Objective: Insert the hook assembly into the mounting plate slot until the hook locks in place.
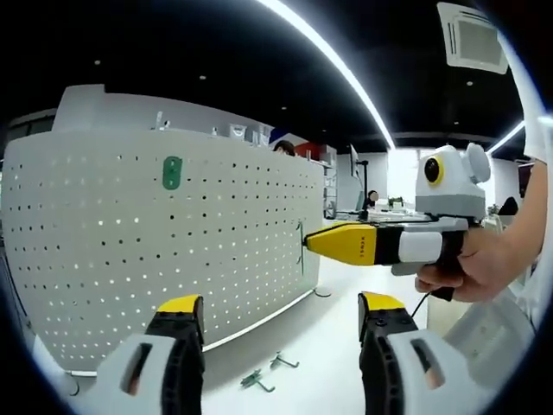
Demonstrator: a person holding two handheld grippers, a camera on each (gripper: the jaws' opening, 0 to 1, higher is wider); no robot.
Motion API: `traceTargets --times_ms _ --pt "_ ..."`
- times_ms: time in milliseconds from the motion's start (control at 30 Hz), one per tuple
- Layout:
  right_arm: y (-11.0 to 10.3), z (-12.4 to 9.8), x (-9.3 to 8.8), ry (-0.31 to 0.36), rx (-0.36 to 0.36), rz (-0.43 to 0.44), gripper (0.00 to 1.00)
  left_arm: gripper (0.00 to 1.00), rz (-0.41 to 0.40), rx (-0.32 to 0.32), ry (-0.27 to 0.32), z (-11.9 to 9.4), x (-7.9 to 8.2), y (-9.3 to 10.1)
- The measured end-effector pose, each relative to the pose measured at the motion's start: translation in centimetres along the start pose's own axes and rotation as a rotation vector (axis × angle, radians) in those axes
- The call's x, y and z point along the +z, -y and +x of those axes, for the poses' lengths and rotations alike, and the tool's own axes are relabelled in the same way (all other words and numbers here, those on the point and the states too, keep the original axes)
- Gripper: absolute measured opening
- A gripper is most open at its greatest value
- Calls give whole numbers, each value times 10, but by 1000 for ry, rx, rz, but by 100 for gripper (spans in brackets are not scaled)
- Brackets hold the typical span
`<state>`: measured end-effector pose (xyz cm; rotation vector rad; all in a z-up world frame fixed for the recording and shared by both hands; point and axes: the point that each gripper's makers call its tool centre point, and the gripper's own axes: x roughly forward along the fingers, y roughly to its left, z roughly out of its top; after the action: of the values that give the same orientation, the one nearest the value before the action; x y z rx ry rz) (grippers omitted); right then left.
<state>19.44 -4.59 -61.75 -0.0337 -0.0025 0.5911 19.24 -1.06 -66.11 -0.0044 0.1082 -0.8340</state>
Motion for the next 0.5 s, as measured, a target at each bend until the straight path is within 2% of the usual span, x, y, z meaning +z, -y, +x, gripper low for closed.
traceTargets --times_ms 333,500 --pt "2 1 -3 -5 -2 19 1 74 1 3 -4 0 -1 -1" --pt "10 3 -1 -7 -15 63 1 73 -4 15 -14 -3 -3 -4"
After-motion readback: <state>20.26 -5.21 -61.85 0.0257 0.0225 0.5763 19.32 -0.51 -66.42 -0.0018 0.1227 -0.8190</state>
